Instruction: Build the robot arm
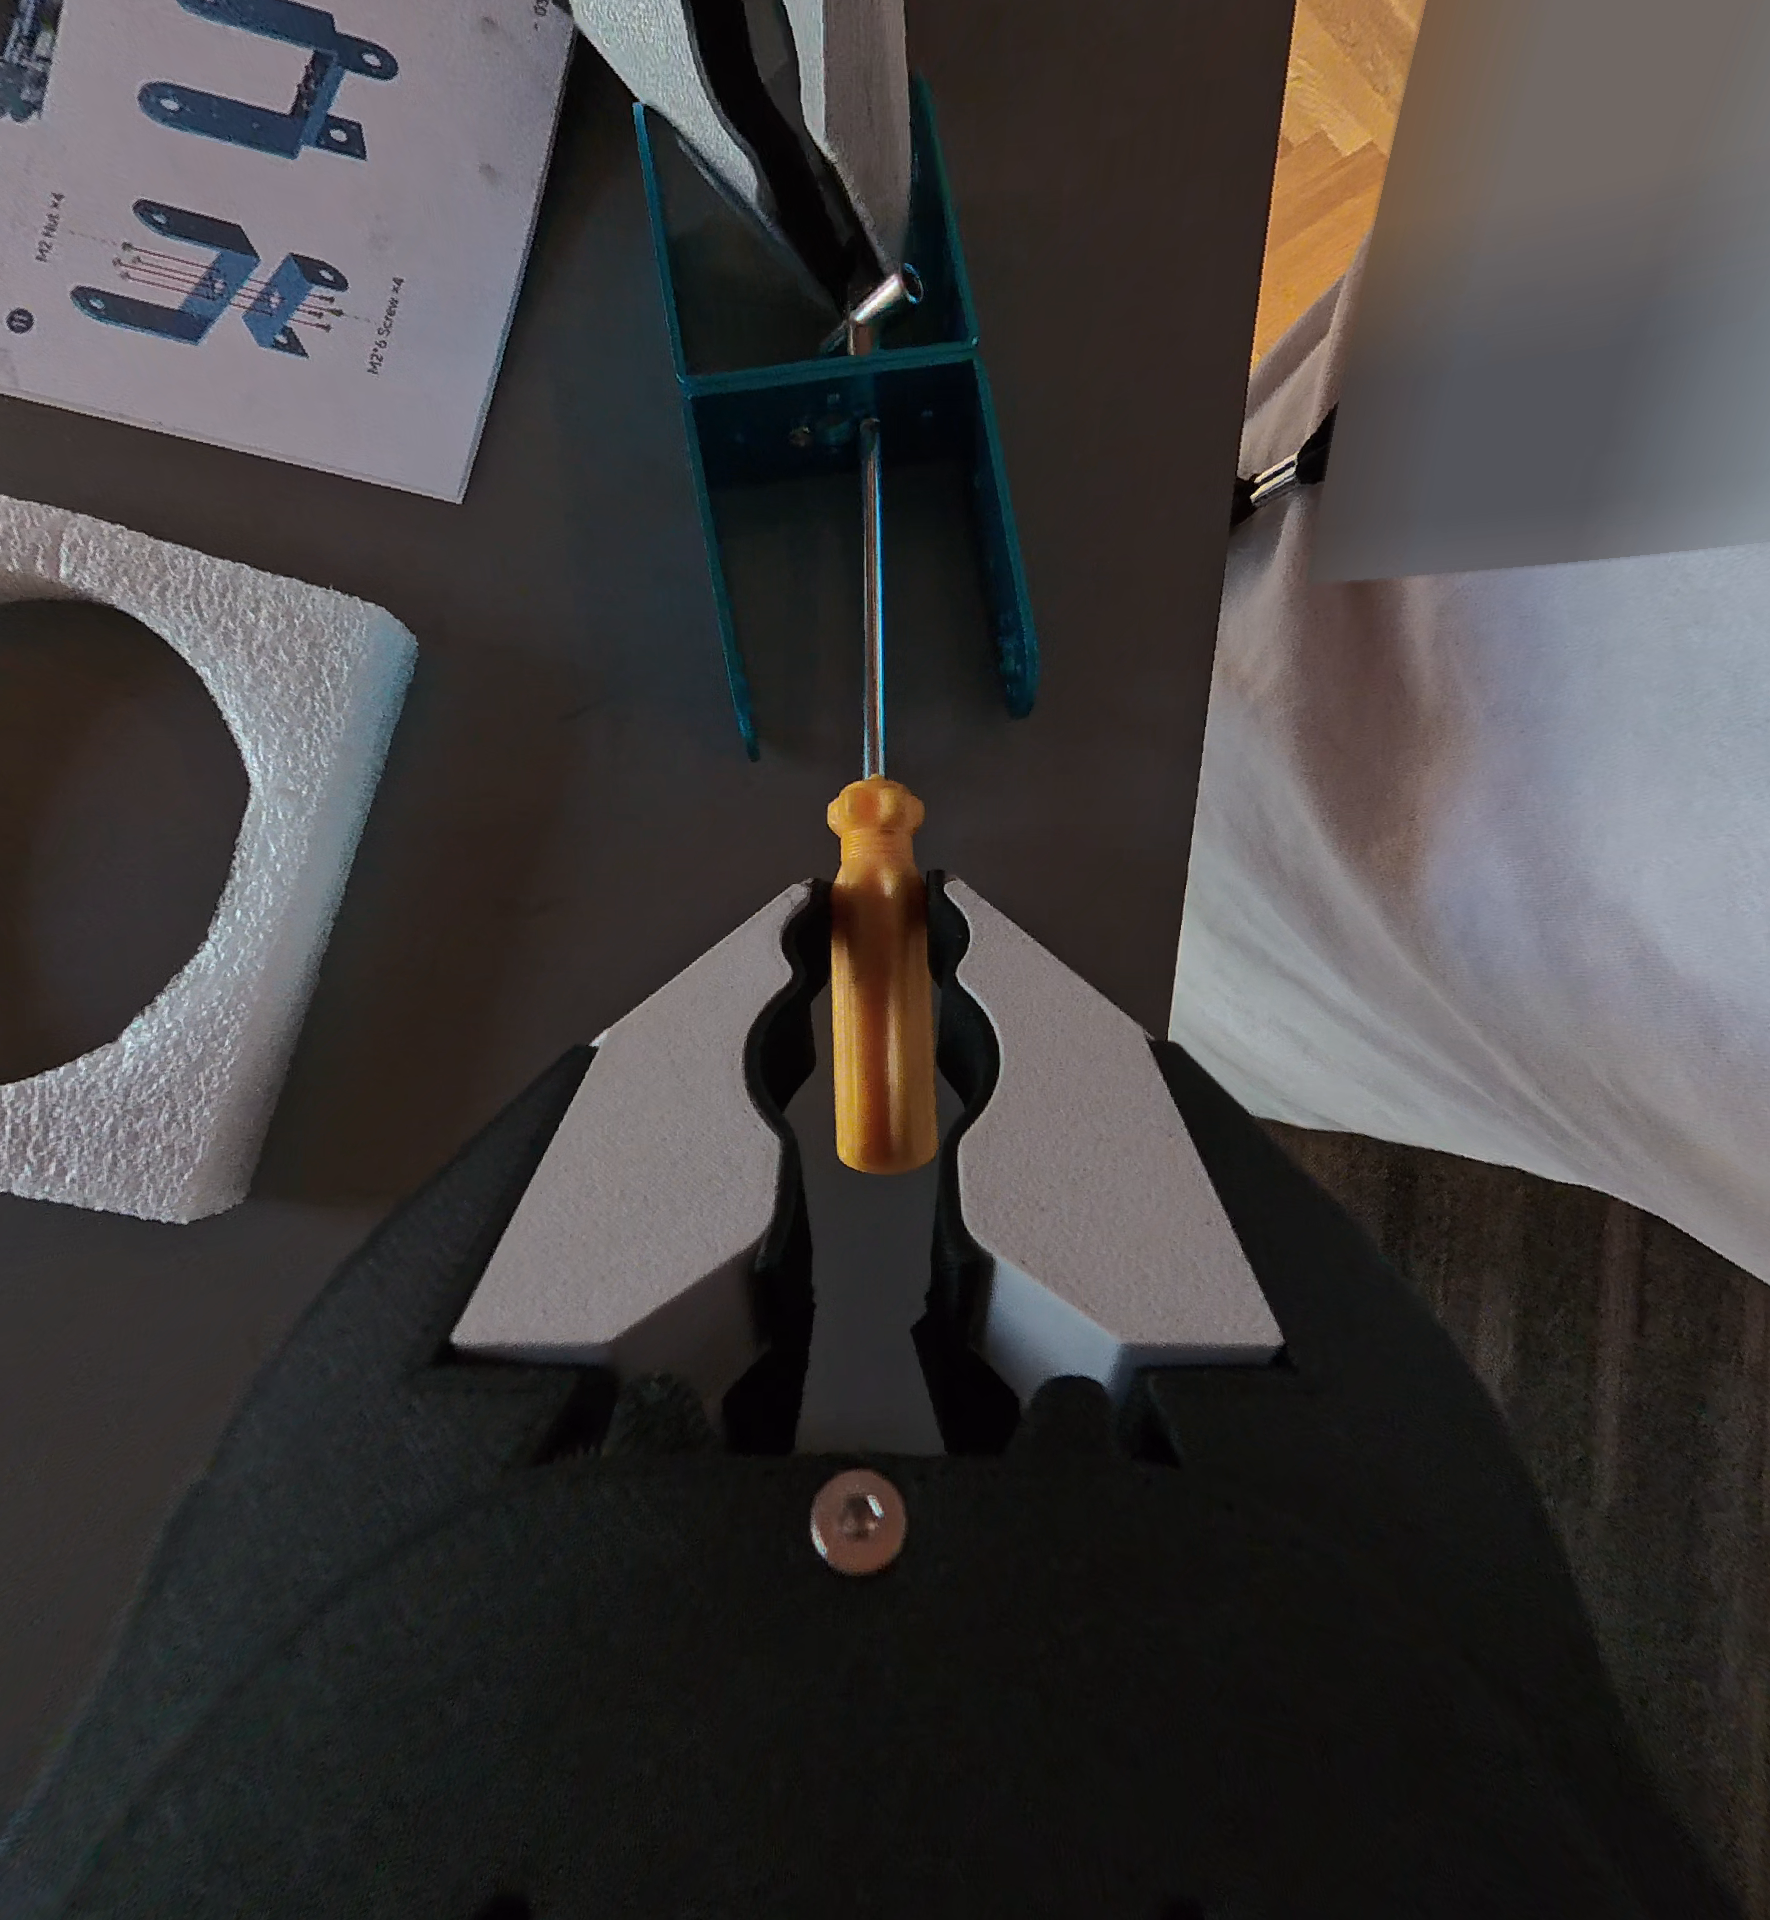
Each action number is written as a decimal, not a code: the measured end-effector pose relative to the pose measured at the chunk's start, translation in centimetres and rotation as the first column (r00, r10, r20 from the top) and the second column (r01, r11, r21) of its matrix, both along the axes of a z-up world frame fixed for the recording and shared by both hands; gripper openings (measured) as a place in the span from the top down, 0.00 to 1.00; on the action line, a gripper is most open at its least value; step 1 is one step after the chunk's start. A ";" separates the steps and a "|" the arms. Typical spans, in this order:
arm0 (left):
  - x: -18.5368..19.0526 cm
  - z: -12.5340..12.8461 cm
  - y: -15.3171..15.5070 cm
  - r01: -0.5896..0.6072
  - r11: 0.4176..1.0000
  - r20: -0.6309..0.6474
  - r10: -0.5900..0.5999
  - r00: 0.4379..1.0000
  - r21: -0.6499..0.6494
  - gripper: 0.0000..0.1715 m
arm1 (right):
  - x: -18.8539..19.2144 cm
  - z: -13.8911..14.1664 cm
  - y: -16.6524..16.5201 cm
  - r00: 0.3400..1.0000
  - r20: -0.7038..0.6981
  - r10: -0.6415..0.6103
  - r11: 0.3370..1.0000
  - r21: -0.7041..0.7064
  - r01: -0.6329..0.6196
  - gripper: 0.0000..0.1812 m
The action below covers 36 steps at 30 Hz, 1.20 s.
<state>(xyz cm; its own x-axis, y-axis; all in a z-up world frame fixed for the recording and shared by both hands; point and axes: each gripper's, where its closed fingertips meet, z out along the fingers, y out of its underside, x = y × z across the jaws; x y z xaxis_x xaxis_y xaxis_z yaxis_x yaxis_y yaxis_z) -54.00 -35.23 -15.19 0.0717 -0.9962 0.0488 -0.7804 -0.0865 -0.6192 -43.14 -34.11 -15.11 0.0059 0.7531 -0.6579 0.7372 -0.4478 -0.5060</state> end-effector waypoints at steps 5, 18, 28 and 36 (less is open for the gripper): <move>0.2 0.1 -0.1 -0.005 1.000 0.006 0.005 1.000 -0.003 0.90 | -0.3 1.7 0.5 0.989 -0.142 0.041 0.970 0.242 -0.006 0.93; 0.4 0.1 -0.6 -0.013 1.000 0.001 0.013 1.000 -0.006 0.90 | 0.0 1.2 0.4 0.903 -0.030 0.430 0.496 0.843 -0.208 0.94; 0.5 0.1 -0.8 -0.012 1.000 -0.001 0.012 1.000 -0.008 0.90 | 1.4 -0.4 1.0 0.899 0.039 0.436 0.536 0.792 -0.294 0.89; 0.7 0.0 -1.0 -0.012 1.000 0.004 0.012 1.000 -0.014 0.90 | 1.8 -0.6 0.7 0.923 -0.070 0.378 0.700 0.675 -0.236 0.95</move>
